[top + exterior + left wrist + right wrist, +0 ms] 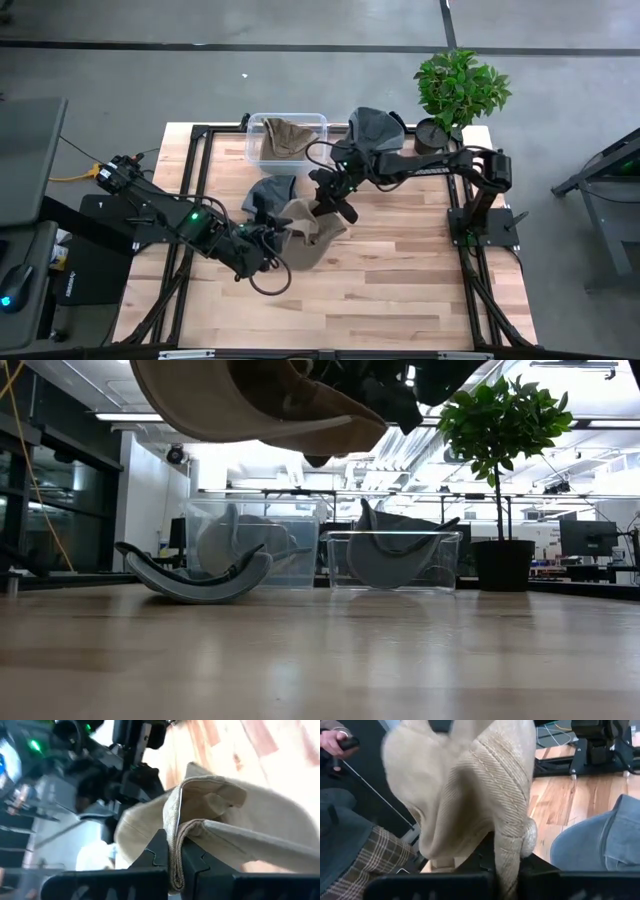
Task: Pick & Place hat
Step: Put the brown cap into the white bin
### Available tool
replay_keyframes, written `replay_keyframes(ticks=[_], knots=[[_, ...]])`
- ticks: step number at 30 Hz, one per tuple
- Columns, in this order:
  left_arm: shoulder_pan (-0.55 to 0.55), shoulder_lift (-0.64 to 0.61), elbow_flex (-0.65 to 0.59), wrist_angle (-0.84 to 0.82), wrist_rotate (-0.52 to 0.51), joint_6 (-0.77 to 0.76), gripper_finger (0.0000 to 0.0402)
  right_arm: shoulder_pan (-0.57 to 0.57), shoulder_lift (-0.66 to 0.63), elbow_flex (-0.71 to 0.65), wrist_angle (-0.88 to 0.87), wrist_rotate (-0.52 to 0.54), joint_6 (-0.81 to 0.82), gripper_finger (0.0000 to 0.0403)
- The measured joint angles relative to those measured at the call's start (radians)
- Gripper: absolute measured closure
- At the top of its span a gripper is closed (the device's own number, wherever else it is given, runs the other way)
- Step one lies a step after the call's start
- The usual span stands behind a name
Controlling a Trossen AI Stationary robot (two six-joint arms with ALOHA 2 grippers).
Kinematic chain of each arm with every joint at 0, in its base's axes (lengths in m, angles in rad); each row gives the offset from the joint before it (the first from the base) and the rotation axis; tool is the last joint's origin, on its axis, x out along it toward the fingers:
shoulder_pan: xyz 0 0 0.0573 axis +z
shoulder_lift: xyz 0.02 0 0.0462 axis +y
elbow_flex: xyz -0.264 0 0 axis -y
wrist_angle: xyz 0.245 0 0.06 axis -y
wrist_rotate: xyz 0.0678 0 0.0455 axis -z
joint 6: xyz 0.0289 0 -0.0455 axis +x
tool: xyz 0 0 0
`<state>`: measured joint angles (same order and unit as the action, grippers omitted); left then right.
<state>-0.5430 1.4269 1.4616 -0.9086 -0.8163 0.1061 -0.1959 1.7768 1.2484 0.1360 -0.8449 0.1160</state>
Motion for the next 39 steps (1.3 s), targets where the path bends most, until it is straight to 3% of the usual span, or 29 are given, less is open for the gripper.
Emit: replay_keyframes(ticks=[8, 14, 22, 27, 31, 39], knots=[[0.0, 0.0, 0.0, 0.059, 0.02, -0.149, 0.037, 0.0, -0.037, 0.0, -0.081, 0.017, -0.035, 0.0402], [0.0, 0.0, 0.0, 0.11, 0.033, -0.269, 0.0292, 0.0, -0.039, 0.0, -0.216, 0.069, -0.118, 0.0402], [0.0, 0.023, 0.0, 0.074, 0.076, -0.536, 0.0179, 0.0, -0.039, 0.0, -0.261, 0.124, -0.141, 0.0402], [0.0, 0.025, 0.0, -0.024, 0.015, -0.928, 0.0143, -0.008, -0.043, 0.0, -0.315, 0.145, -0.153, 0.0403], [0.0, -0.013, 0.0, -0.146, -0.094, -1.266, 0.014, -0.009, -0.074, 0.0, -0.366, 0.172, -0.179, 0.0403], [0.0, -0.084, 0.0, -0.431, -0.164, -1.802, 0.014, -0.009, -0.171, 0.0, -0.396, 0.262, -0.128, 0.0403]])
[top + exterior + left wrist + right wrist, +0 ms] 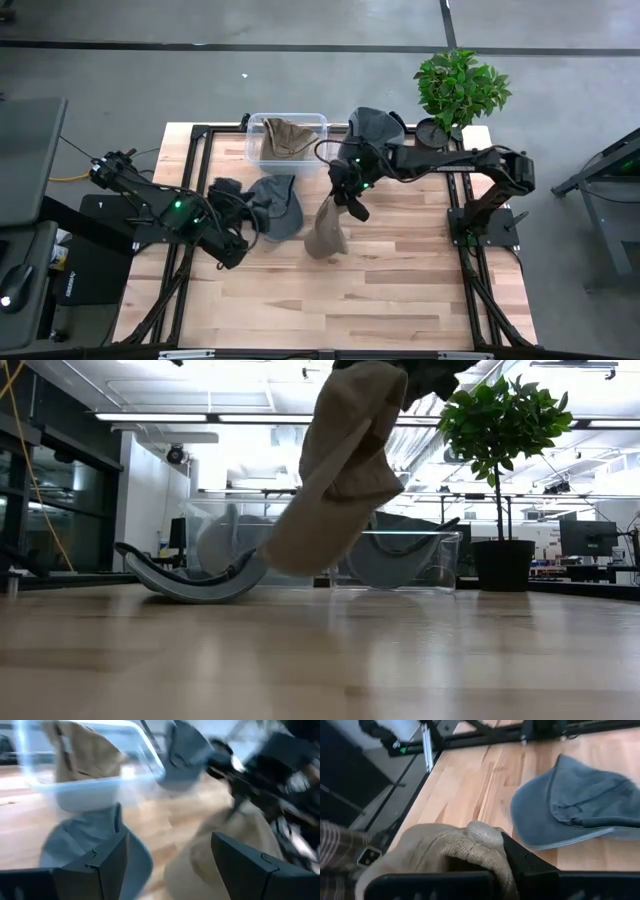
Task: Pick & Place hat
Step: Put the brown cap into the white bin
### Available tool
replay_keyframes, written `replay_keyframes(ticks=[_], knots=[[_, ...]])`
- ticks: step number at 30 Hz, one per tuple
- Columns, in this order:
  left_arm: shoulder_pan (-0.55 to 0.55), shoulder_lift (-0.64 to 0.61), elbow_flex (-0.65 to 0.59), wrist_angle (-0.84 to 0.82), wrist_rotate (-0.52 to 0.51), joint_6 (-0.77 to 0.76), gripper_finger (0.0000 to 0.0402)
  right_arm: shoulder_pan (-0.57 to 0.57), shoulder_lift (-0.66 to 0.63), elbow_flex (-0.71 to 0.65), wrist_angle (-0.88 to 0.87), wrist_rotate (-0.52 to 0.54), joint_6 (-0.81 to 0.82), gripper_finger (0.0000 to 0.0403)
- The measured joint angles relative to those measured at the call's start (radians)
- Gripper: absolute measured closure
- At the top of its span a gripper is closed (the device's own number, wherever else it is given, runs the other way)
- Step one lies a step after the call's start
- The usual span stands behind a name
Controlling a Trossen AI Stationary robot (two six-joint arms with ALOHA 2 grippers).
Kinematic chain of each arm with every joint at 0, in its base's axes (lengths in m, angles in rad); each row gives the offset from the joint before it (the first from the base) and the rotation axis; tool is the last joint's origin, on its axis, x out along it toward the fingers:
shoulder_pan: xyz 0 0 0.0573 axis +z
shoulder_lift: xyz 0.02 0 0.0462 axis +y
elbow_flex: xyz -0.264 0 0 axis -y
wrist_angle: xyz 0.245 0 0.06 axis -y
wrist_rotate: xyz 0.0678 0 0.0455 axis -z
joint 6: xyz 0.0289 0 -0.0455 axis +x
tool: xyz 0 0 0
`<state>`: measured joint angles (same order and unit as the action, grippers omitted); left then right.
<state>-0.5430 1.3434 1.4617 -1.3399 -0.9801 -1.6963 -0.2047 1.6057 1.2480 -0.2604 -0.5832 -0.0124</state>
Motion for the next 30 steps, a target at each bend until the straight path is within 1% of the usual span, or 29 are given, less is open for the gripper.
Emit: replay_keyframes(ticks=[3, 6, 9, 13, 16, 20, 22, 24, 27, 30], knots=[[0.0, 0.003, 0.0, -0.117, -0.057, -0.134, 0.014, 0.0, -0.022, 0.008, -0.003, 0.036, 0.053, 0.0403], [0.0, 0.0, -0.001, -0.238, -0.084, -0.273, 0.014, 0.0, -0.022, 0.051, -0.02, 0.082, 0.122, 0.0403], [0.0, -0.044, -0.046, -0.216, -0.119, -0.272, 0.014, 0.0, -0.022, 0.117, -0.028, 0.13, 0.134, 0.0403], [0.0, -0.125, -0.125, -0.232, -0.157, -0.293, 0.014, -0.015, -0.014, 0.226, -0.114, 0.206, 0.143, 0.0403], [0.0, -0.202, -0.201, -0.222, -0.182, -0.32, 0.014, -0.047, -0.003, 0.284, -0.151, 0.215, 0.146, 0.0403], [0.0, -0.355, -0.324, -0.191, -0.201, -0.374, 0.014, -0.103, 0.018, 0.329, -0.187, 0.213, 0.168, 0.0403], [0.0, -0.435, -0.385, -0.132, -0.2, -0.352, 0.014, -0.132, 0.034, 0.339, -0.195, 0.209, 0.178, 0.0403], [0.0, -0.517, -0.447, -0.04, -0.189, -0.287, 0.014, -0.161, 0.06, 0.355, -0.19, 0.19, 0.204, 0.0403], [0.0, -0.623, -0.538, 0.157, -0.175, -0.114, 0.014, -0.194, 0.112, 0.401, -0.192, 0.18, 0.24, 0.0403], [0.0, -0.723, -0.623, 0.352, -0.124, 0.075, 0.014, -0.207, 0.174, 0.478, -0.197, 0.173, 0.255, 0.0403]])
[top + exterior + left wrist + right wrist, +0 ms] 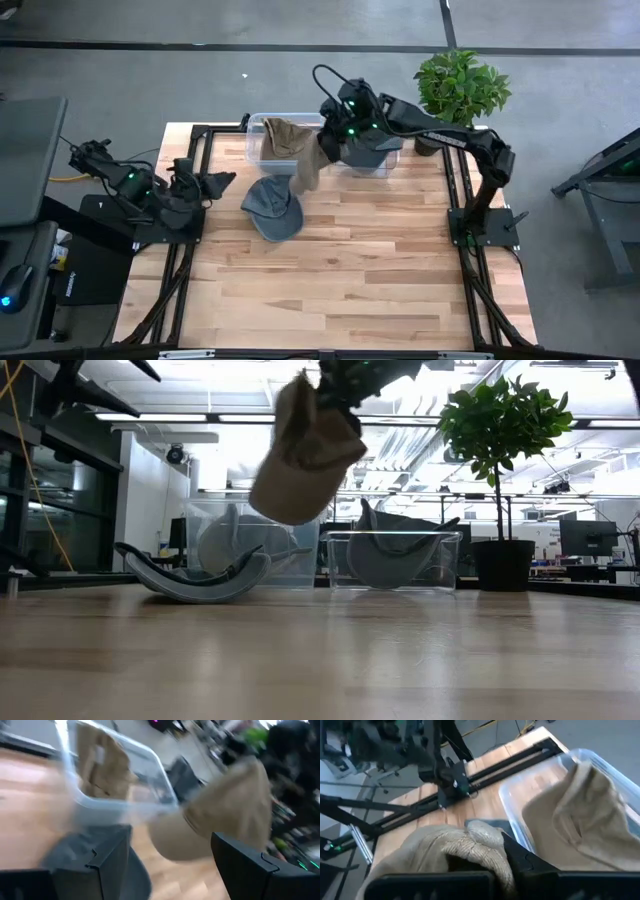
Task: Pick & Place hat
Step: Put the brown cap into the white bin
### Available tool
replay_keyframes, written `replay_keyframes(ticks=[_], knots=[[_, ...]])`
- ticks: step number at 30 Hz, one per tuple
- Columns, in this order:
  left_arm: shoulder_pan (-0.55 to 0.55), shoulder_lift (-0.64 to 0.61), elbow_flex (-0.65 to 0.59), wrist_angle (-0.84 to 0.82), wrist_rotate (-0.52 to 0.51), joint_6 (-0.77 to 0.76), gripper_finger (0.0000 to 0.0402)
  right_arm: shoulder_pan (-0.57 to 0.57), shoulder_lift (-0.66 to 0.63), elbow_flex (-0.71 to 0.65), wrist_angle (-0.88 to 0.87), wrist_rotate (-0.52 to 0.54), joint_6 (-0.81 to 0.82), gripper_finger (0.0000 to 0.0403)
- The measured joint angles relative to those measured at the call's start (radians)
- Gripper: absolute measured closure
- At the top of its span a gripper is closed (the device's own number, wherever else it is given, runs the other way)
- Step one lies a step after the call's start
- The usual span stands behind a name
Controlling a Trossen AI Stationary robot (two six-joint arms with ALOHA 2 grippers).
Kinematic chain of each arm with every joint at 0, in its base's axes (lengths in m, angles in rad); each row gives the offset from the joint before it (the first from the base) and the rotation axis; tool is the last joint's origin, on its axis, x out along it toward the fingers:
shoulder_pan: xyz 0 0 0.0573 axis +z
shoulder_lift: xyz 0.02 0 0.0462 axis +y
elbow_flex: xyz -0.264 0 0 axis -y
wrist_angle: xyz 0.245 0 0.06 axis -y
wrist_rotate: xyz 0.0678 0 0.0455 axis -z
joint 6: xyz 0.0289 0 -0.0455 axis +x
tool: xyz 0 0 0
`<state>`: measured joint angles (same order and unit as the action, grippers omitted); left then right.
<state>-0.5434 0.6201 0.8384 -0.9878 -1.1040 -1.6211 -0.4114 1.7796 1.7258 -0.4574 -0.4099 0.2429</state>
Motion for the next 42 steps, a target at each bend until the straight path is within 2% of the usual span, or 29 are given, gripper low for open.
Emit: replay_keyframes(ticks=[3, 6, 13, 20, 26, 34, 38, 42], knots=[[0.0, -0.097, -0.072, 0.147, 0.06, 0.143, 0.014, -0.001, 0.064, 0.119, -0.043, -0.005, 0.003, 0.0403], [0.0, -0.188, -0.13, 0.231, 0.111, 0.217, 0.014, -0.003, 0.128, 0.273, -0.106, -0.004, 0.002, 0.0403], [0.0, -0.338, -0.213, 0.256, 0.178, 0.282, 0.014, -0.032, 0.291, 0.626, -0.332, 0.003, 0.024, 0.0403], [0.0, -0.398, -0.239, 0.249, 0.178, 0.335, 0.014, -0.084, 0.291, 0.529, -0.27, -0.002, 0.148, 0.0403], [0.0, -0.399, -0.239, 0.242, 0.187, 0.343, 0.014, -0.078, 0.29, 0.534, -0.152, -0.003, 0.152, 0.0403], [0.0, -0.399, -0.239, 0.253, 0.208, 0.345, 0.014, -0.08, 0.29, 0.541, -0.125, 0.043, 0.172, 0.0403], [0.0, -0.388, -0.238, 0.366, 0.222, 0.45, 0.014, -0.069, 0.289, 0.541, -0.105, 0.035, 0.168, 0.0403], [0.0, -0.335, -0.224, 0.476, 0.139, 0.58, 0.014, -0.056, 0.289, 0.541, -0.122, 0.034, 0.158, 0.0403]])
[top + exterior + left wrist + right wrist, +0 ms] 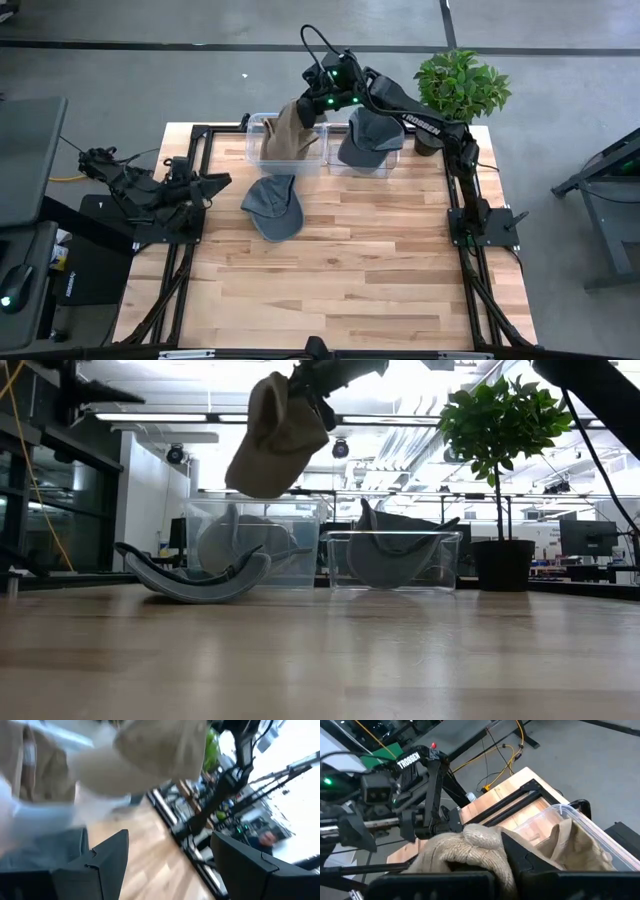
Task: Pick & Place hat
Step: Put the brown cap into the white bin
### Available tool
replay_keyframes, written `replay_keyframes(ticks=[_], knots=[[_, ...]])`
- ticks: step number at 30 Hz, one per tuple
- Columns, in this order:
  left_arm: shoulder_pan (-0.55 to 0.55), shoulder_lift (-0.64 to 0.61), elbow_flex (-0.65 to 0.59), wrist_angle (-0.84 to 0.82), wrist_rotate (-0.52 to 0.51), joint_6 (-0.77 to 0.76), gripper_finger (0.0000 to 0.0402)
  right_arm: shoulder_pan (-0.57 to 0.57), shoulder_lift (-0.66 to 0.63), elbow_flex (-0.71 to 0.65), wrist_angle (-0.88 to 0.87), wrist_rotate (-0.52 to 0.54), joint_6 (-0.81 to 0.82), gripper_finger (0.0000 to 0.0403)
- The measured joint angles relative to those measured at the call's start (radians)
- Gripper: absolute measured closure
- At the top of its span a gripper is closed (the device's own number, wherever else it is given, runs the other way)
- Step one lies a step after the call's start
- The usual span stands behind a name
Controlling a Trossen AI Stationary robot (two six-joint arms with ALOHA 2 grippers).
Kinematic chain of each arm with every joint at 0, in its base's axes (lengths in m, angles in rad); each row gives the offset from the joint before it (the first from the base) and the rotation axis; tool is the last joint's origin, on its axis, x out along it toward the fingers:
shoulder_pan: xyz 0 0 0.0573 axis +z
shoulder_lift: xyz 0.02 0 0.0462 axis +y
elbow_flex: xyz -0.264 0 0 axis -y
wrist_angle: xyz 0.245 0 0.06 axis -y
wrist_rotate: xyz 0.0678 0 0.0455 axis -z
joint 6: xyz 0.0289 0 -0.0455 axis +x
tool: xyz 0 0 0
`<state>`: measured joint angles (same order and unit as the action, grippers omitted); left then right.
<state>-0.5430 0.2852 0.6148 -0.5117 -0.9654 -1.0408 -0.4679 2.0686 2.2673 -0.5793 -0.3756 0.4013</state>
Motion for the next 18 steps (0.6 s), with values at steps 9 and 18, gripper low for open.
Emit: replay_keyframes(ticks=[9, 18], knots=[[0.001, 0.187, 0.143, 0.232, -0.174, 0.34, 0.014, 0.011, 0.0, 0.0, 0.01, 0.031, -0.021, 0.0403], [0.005, 0.528, 0.441, 0.241, -0.453, 0.612, 0.014, 0.031, 0.0, 0.0, -0.01, -0.007, -0.091, 0.0403]])
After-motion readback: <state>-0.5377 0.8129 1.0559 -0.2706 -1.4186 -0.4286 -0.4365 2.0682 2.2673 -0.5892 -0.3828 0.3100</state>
